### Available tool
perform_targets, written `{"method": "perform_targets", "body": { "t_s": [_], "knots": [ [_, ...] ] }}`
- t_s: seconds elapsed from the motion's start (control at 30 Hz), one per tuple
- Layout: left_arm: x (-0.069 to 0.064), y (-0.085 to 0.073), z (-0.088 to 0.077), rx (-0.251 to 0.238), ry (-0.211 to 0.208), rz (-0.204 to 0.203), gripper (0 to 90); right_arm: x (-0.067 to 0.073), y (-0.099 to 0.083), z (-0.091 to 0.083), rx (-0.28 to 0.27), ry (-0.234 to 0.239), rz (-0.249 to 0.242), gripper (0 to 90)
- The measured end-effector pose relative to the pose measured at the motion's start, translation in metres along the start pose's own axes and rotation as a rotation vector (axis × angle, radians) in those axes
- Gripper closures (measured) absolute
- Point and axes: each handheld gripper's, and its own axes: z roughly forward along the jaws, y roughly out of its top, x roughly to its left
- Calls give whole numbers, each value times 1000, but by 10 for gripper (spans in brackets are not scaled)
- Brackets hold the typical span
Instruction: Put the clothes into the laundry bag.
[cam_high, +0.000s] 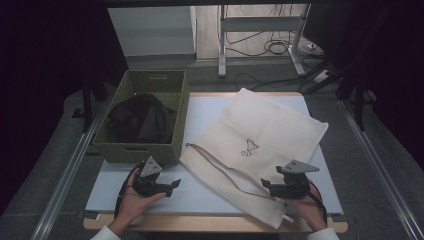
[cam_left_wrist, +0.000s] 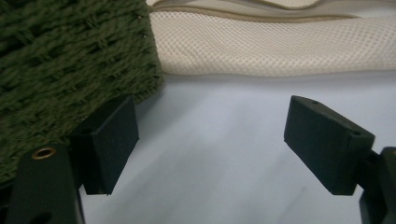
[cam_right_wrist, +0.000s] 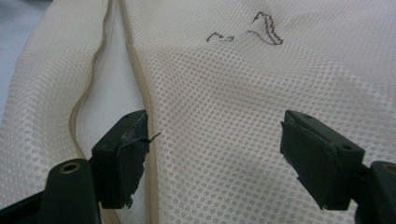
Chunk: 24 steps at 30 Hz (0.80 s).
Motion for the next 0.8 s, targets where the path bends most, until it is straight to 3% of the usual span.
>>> {"method": "perform_targets", "body": {
  "t_s": [0.13,0.23,0.4,0.6,0.8],
  "knots": [
    [-1,1,1,-17,-3,15,173,-6,1,-6,-28,-63,0,253],
    [0,-1,3,-3,-7,4,174,-11,0,-7,-34,-58,32,260],
    [-3,0,6,9,-11,26,174,-5,0,-2,14,-36,-8,264],
    [-4,1,7,11,-22,14,181,2,-2,-9,27,-50,-1,272],
    [-4,4,8,7,-18,11,183,-4,-5,-10,41,-49,15,285]
  ]
}}
